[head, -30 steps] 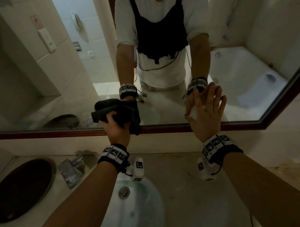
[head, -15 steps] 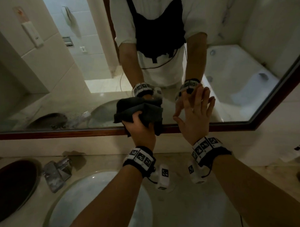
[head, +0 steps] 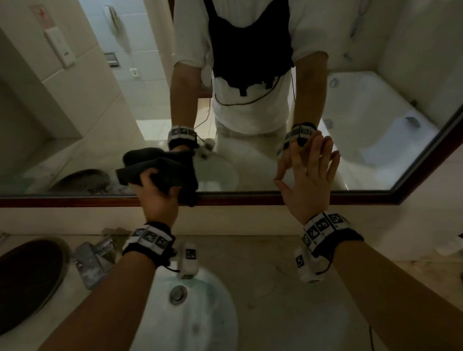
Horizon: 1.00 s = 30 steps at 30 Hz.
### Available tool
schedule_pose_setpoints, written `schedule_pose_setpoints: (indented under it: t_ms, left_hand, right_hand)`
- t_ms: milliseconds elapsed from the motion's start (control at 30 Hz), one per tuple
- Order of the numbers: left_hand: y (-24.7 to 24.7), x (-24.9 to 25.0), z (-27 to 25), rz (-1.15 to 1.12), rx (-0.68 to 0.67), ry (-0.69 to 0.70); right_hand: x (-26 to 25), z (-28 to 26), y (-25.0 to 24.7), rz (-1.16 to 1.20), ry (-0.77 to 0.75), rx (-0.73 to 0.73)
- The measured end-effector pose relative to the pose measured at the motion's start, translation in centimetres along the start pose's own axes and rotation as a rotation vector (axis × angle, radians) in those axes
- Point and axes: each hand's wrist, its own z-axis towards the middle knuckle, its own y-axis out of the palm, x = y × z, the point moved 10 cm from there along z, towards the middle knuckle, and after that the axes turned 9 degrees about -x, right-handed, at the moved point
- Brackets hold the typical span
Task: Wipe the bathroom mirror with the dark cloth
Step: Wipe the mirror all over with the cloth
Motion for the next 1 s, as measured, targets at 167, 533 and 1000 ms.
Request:
schedule_pose_setpoints:
  t_ms: [167, 533, 1000]
  left_hand:
    - [-1.3, -2.4, 1.1, 0.015, -0.034, -0.051]
    - [7.9, 6.7, -3.7, -0.042, -0.058, 0.135]
    - [-1.7, 8.3, 1.4, -0.070, 0.069, 0.159]
  right_hand:
    - [-0.1, -0.1, 0.2, 0.011, 0.008, 0.001]
    - [-0.3, -0.2, 0.3, 0.005, -0.005, -0.005]
    - [-0.3, -0.5, -0.1, 0.018, -0.016, 0.016]
